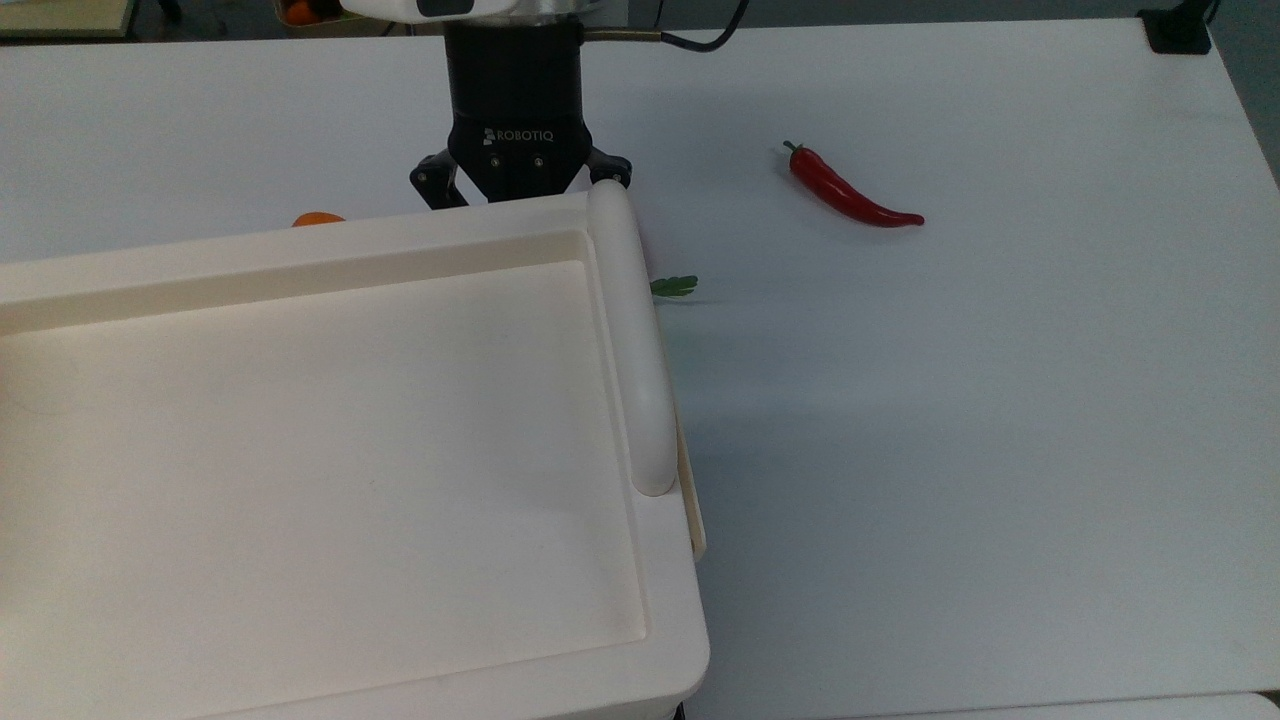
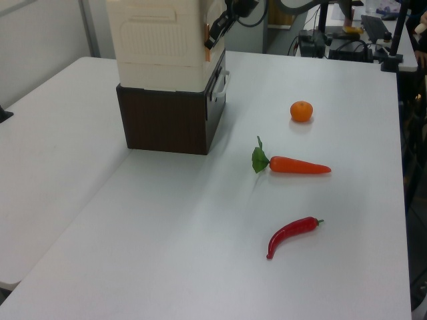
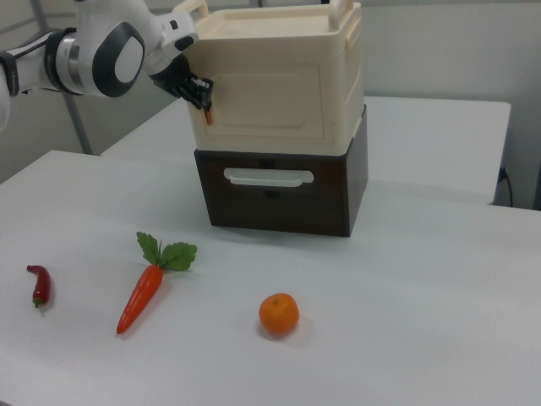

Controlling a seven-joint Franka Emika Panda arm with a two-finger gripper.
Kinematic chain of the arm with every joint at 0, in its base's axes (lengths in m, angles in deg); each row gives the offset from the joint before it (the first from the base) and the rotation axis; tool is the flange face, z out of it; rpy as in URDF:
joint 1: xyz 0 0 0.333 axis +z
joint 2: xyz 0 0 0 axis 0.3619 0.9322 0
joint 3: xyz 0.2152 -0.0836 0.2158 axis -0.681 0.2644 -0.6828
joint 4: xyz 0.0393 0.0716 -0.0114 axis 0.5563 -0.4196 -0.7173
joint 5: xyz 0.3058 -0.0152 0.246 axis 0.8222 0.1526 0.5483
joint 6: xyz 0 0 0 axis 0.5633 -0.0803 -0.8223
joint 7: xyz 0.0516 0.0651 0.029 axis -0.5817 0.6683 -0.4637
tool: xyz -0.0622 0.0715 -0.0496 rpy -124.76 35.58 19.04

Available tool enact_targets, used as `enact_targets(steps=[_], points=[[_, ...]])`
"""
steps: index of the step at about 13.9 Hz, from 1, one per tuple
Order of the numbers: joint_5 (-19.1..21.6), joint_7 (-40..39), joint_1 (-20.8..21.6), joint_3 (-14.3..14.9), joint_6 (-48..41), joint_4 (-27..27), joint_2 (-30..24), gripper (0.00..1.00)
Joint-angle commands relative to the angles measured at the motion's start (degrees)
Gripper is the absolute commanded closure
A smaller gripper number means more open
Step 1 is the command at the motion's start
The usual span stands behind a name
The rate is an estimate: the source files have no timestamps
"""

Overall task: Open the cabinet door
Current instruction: 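Pull the grasped door edge outward, swinging the door open on its hinge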

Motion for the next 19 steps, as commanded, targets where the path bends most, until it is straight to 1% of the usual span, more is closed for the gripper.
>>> enact_targets(steps=[1,2,6,7,9,12,16,17,19], points=[[-2.18,1.29,0.50,0.63,3.26,0.82,1.24,0.96],[-2.18,1.29,0.58,0.63,3.18,0.73,1.15,1.00],[-2.45,0.94,1.02,0.46,1.69,-0.14,-0.60,1.00],[-2.45,0.94,1.02,0.46,-0.23,-0.75,-1.21,1.00],[-1.66,-0.72,0.85,0.46,-9.43,-1.02,-3.23,1.00],[-0.61,-1.87,0.32,0.37,-14.04,-1.20,-4.64,1.00],[0.10,-5.82,-2.57,0.37,-23.43,-4.45,-9.03,0.99],[0.10,-6.26,-3.36,0.37,-26.33,-4.45,-10.00,0.96],[0.01,-6.88,-5.21,0.37,-32.39,-4.45,-11.58,0.82]])
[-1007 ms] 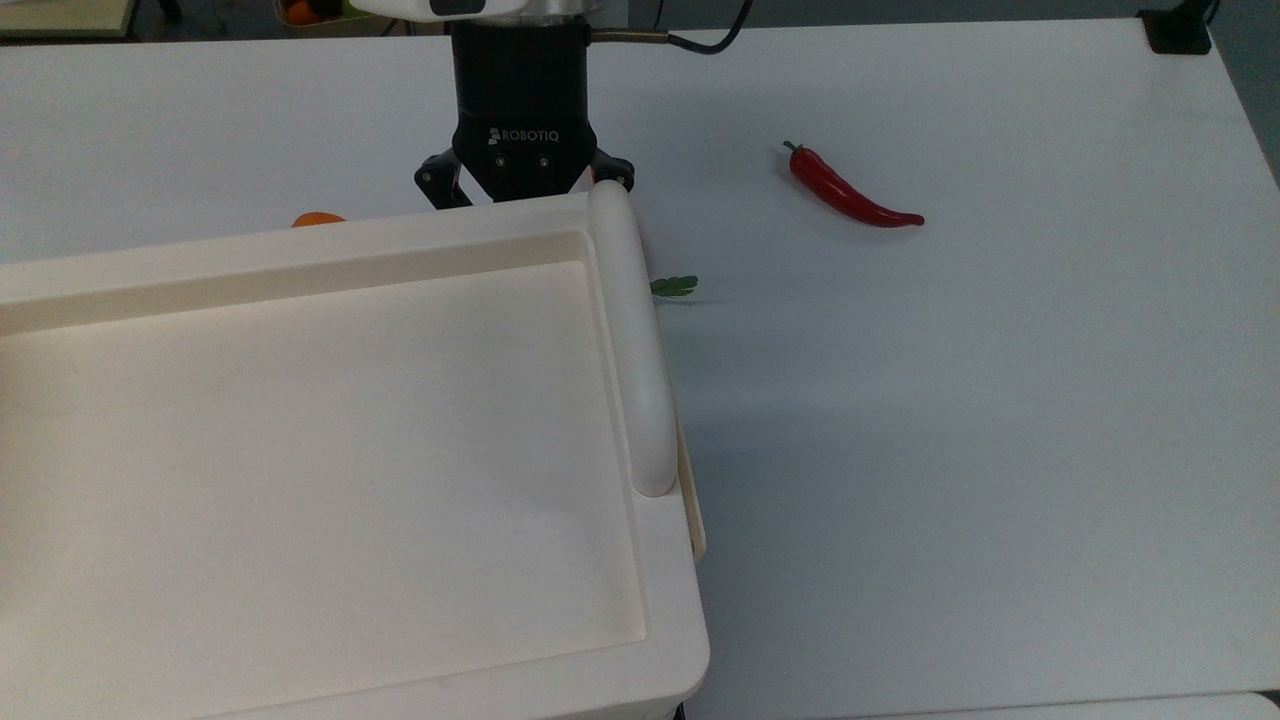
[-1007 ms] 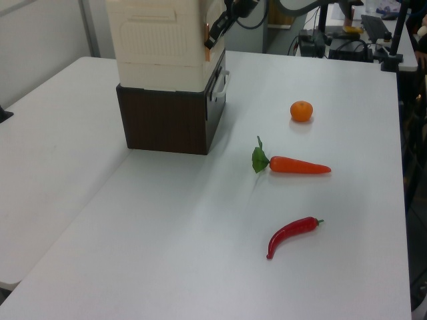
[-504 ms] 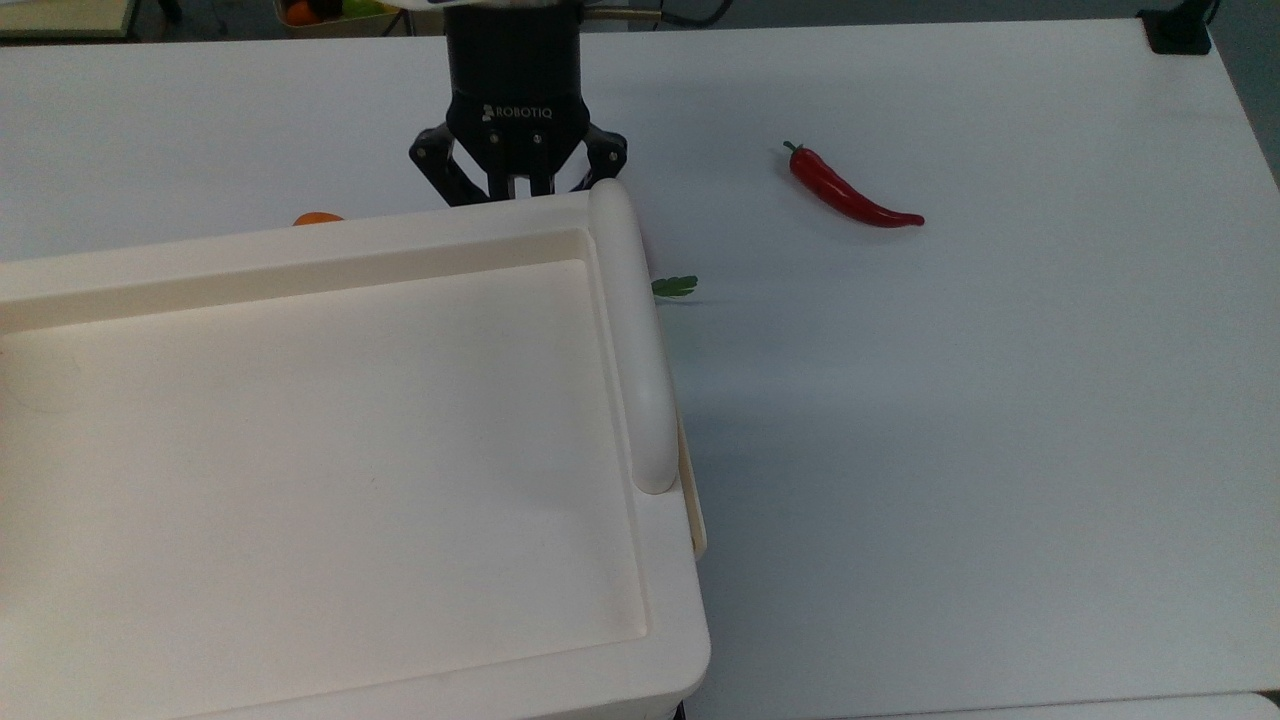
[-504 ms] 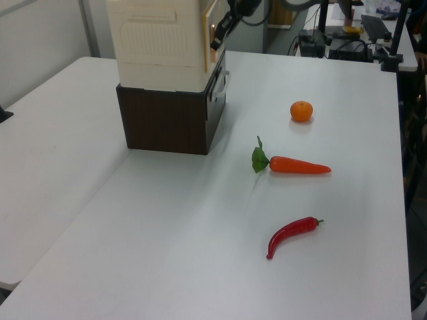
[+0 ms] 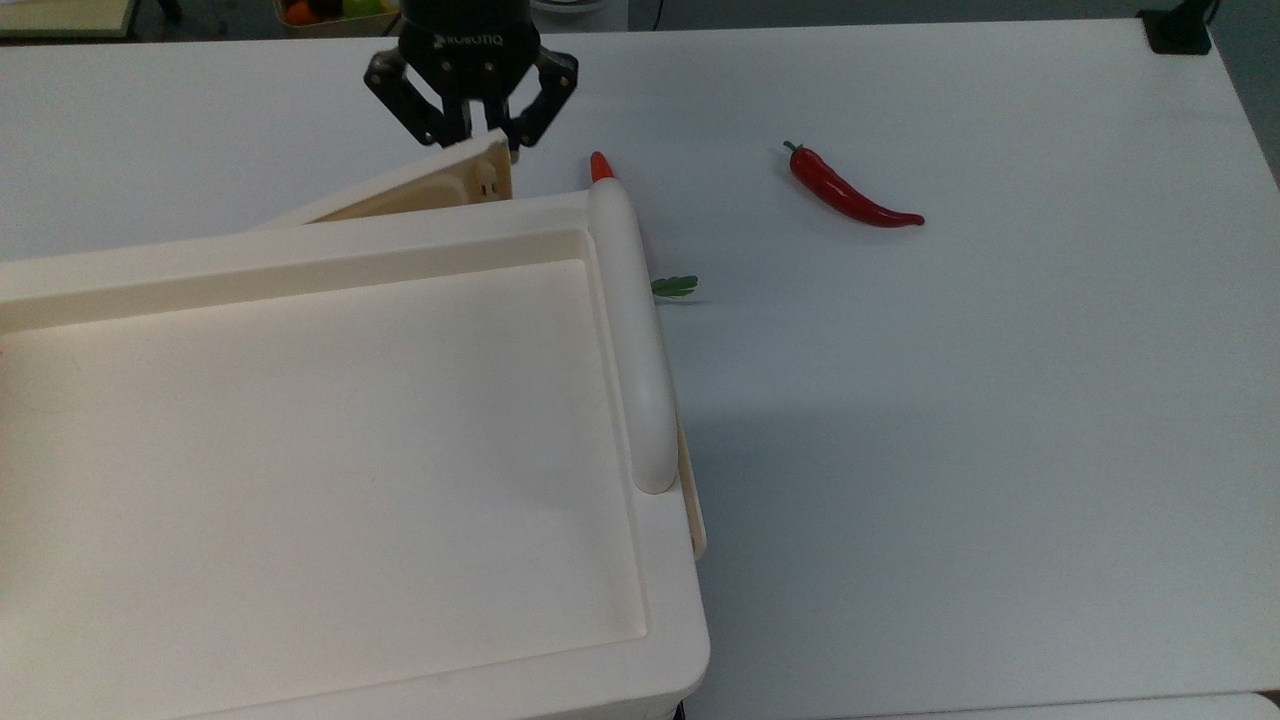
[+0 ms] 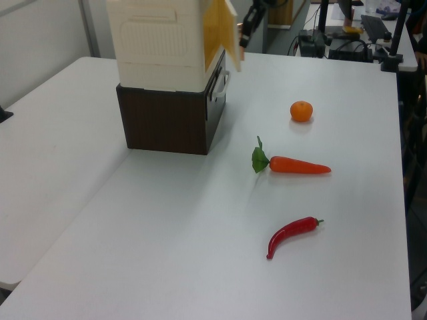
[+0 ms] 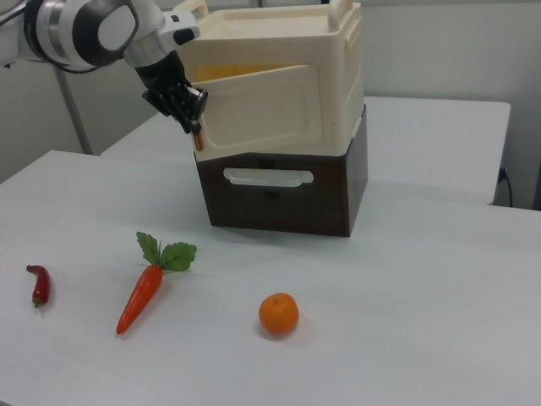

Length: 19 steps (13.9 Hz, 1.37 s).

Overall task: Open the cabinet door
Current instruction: 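Pull the grasped door edge outward, swinging the door open on its hinge, then continue swinging the door wide open with the gripper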

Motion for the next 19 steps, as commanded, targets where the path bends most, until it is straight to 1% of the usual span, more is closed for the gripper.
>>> enact_targets(steps=[1,2,4,5,6,9,11,13,19], points=[[1.34,-2.19,-3.82,0.16,-12.73,-4.21,-5.87,0.65],[1.25,-2.28,-5.23,0.16,-17.13,-4.30,-6.93,0.50],[0.73,-1.75,-7.08,0.16,-22.86,-4.30,-8.52,0.25],[0.63,-1.49,-8.13,0.16,-24.62,-4.30,-9.31,0.09],[0.46,-1.40,-9.19,0.07,-25.86,-4.65,-10.18,0.00],[0.28,-1.23,-11.21,-0.02,-28.06,-5.35,-12.04,0.00],[0.28,1.39,-12.18,-0.10,-27.98,-5.27,-12.04,0.00],[-0.50,2.11,-11.93,-0.11,-27.72,-5.27,-11.78,0.00],[-5.51,1.94,-11.05,-3.88,-27.80,-5.44,-11.42,0.00]])
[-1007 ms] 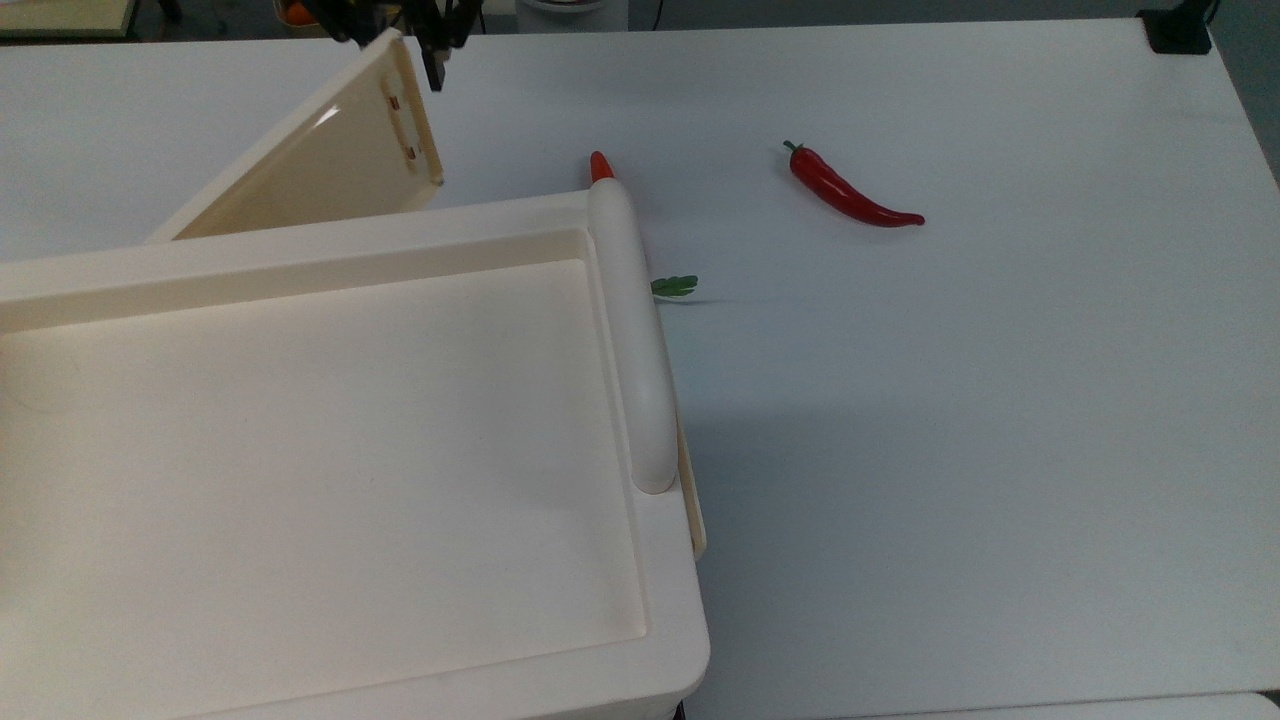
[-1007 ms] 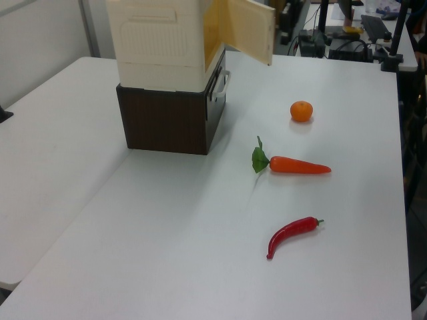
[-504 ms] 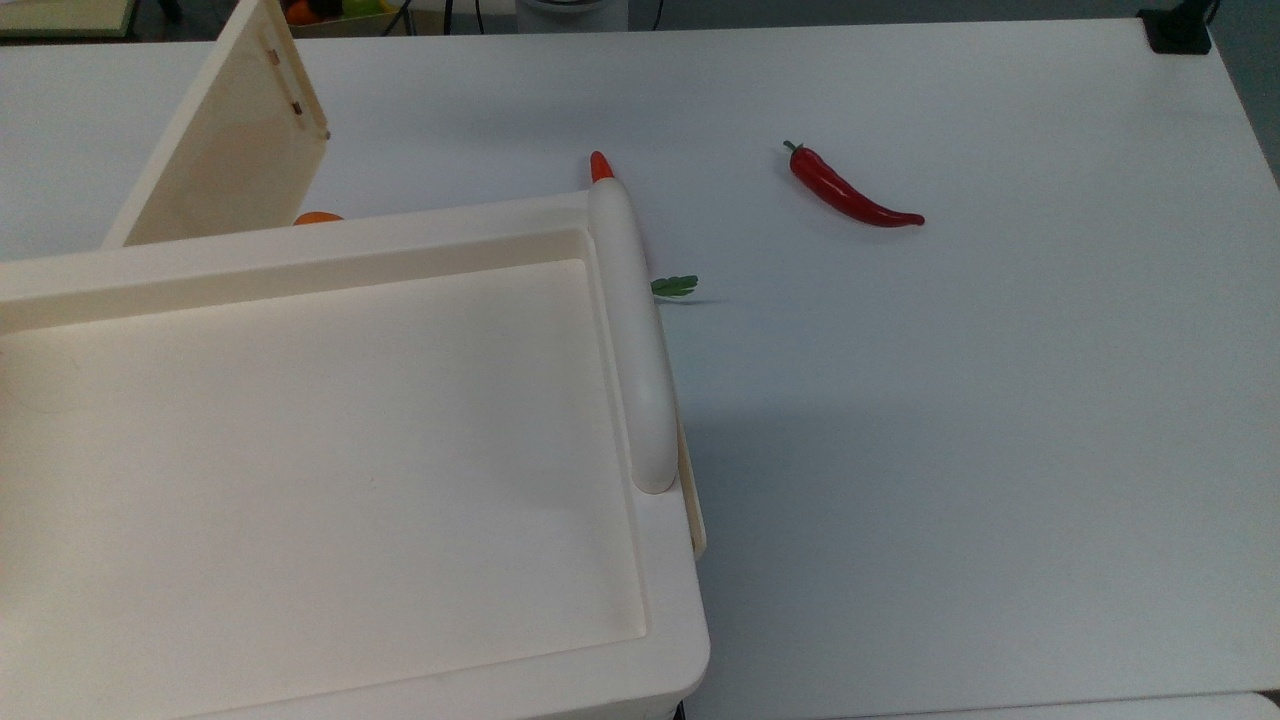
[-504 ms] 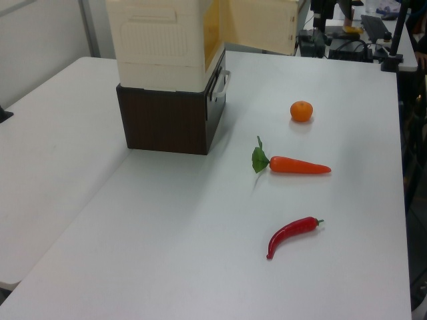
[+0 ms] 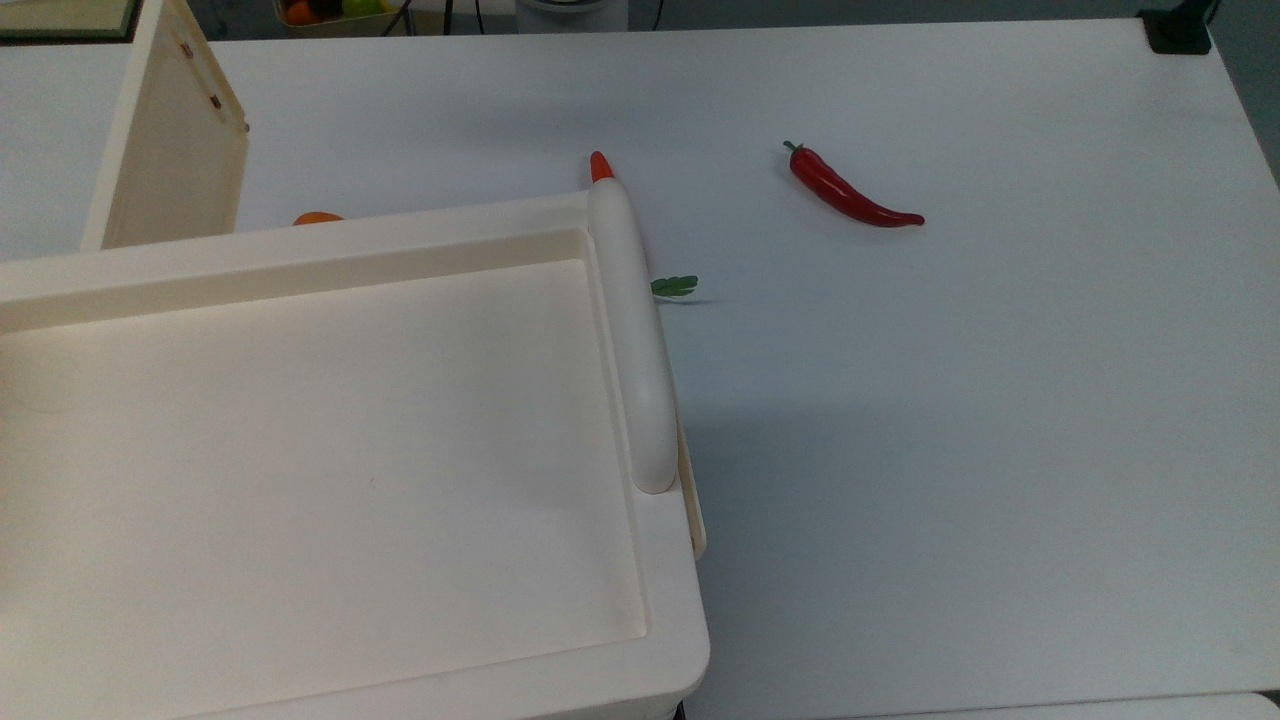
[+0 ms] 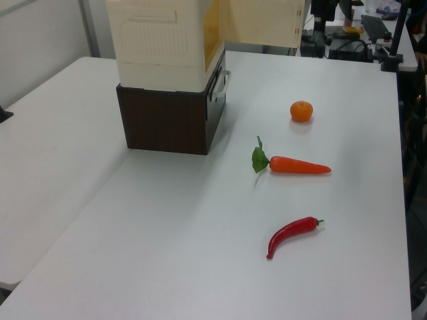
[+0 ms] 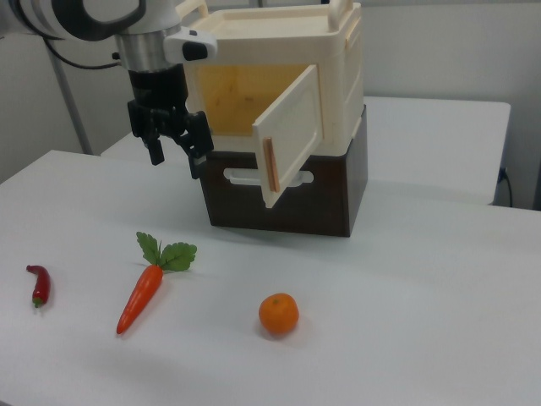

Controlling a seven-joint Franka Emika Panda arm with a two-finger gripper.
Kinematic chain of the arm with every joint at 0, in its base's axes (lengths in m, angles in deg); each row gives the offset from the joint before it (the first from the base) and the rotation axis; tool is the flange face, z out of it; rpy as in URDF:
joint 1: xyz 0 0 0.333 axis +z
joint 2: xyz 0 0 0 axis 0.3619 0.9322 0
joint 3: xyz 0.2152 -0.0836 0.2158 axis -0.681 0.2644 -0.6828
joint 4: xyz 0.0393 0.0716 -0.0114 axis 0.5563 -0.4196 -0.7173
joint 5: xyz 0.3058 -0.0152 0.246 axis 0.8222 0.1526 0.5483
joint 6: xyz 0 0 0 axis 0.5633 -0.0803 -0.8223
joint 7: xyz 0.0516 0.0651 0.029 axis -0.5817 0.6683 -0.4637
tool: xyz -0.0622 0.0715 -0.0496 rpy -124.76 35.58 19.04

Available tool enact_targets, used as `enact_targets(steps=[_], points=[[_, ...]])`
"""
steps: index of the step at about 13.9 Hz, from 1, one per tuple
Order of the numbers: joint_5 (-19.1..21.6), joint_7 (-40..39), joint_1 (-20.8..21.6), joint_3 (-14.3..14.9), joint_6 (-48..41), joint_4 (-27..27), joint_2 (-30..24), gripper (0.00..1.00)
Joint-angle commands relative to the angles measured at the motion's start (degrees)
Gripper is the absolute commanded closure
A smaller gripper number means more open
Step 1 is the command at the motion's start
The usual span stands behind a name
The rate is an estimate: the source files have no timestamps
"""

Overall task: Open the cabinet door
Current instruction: 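Continue swinging the door wide open with the gripper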

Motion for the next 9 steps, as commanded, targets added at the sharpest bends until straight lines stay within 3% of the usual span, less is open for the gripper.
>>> enact_targets(steps=[1,9], points=[[-3.35,0.91,0.94,-1.83,-0.03,-1.34,-0.81,0.00],[-3.44,1.00,0.94,-1.83,0.33,-1.43,-0.46,0.00]])
